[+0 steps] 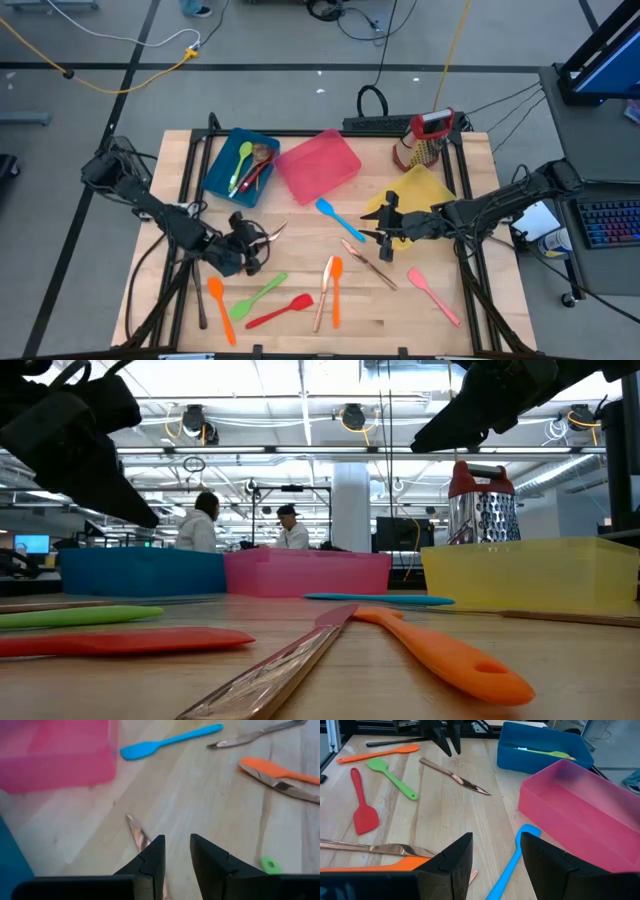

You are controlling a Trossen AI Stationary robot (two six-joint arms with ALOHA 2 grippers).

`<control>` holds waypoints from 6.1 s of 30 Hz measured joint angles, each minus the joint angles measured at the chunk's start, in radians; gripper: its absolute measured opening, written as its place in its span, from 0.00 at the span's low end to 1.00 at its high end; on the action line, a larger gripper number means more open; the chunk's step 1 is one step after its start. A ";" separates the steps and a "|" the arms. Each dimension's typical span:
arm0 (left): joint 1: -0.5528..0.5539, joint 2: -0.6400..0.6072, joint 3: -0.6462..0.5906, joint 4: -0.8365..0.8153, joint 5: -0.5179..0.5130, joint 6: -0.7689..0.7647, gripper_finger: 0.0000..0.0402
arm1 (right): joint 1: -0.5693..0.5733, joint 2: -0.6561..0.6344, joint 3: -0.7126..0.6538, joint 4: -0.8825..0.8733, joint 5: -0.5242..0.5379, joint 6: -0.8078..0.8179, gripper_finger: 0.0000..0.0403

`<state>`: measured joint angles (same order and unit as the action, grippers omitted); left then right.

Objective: Pick & Place Kitchen Items
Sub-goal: Put the left gold knife into the pink bin, then put the right gold knife into the pink bin

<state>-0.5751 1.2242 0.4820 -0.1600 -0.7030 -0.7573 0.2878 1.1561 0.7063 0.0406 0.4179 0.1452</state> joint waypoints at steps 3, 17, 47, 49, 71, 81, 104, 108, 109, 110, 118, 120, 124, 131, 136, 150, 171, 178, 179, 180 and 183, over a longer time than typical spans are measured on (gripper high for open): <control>0.000 0.000 0.000 -0.001 0.049 -0.017 0.23 | 0.000 0.000 0.000 0.000 0.000 0.000 0.40; -0.019 0.158 0.000 -0.053 0.139 -0.185 0.46 | 0.000 0.000 0.000 0.000 0.000 0.000 0.40; -0.278 0.661 0.001 0.044 -0.322 -0.769 0.11 | 0.000 0.000 0.000 0.011 0.000 0.000 0.40; -0.279 0.663 0.001 0.051 -0.326 -0.775 0.10 | 0.000 0.000 0.000 0.022 0.000 0.000 0.40; -0.189 0.642 -0.002 0.335 -0.390 -0.539 0.10 | 0.000 0.000 0.000 0.068 0.000 -0.034 0.40; -0.089 0.642 -0.002 0.641 -0.393 -0.183 0.11 | 0.000 0.000 0.000 0.068 0.000 -0.034 0.40; 0.350 0.639 0.000 1.338 -0.040 0.546 0.12 | 0.000 0.000 0.000 0.062 0.000 -0.034 0.40; 0.437 0.638 0.001 1.390 0.054 0.573 0.10 | 0.000 0.000 0.000 0.062 0.000 -0.035 0.40; 0.461 0.638 0.005 1.390 0.077 0.579 0.10 | 0.000 0.000 0.000 0.062 0.000 -0.035 0.40; 0.483 0.638 0.012 1.389 0.103 0.587 0.10 | 0.000 0.000 0.000 0.062 0.000 -0.037 0.40; 0.657 0.638 0.145 1.275 0.261 0.707 0.12 | 0.000 0.000 0.000 0.060 -0.001 -0.056 0.40; 0.699 0.638 0.195 1.184 0.306 0.703 0.11 | 0.000 0.000 0.000 0.060 -0.001 -0.056 0.40; 0.761 0.638 0.290 0.968 0.332 0.707 0.10 | 0.000 0.000 0.000 0.060 -0.001 -0.056 0.40; 0.826 0.638 0.419 0.708 0.349 0.739 0.13 | 0.000 0.000 0.000 0.059 -0.001 -0.056 0.40; 0.850 0.638 0.459 0.587 0.363 0.749 0.10 | 0.000 0.000 0.000 0.057 -0.001 -0.057 0.40; 0.874 0.643 0.459 0.414 0.430 0.699 0.10 | 0.000 0.000 0.000 0.057 -0.002 -0.056 0.40; 0.937 0.710 0.461 0.432 0.546 0.677 0.17 | 0.000 0.000 0.000 0.060 -0.002 -0.055 0.40; 0.937 0.712 0.461 0.441 0.551 0.676 0.20 | 0.000 0.000 0.000 0.060 -0.003 -0.053 0.40; 0.937 0.712 0.460 0.445 0.551 0.676 0.20 | 0.000 0.000 0.000 0.060 -0.003 -0.050 0.40; 0.937 0.712 0.460 0.450 0.550 0.675 0.20 | 0.000 0.000 0.000 0.060 -0.003 -0.041 0.40; 0.937 0.713 0.460 0.453 0.548 0.676 0.20 | 0.003 0.000 0.000 0.050 -0.013 -0.006 0.40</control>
<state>0.3614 1.9369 0.9421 0.2932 -0.1551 -0.0817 0.2912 1.1561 0.7063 0.0911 0.4045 0.1393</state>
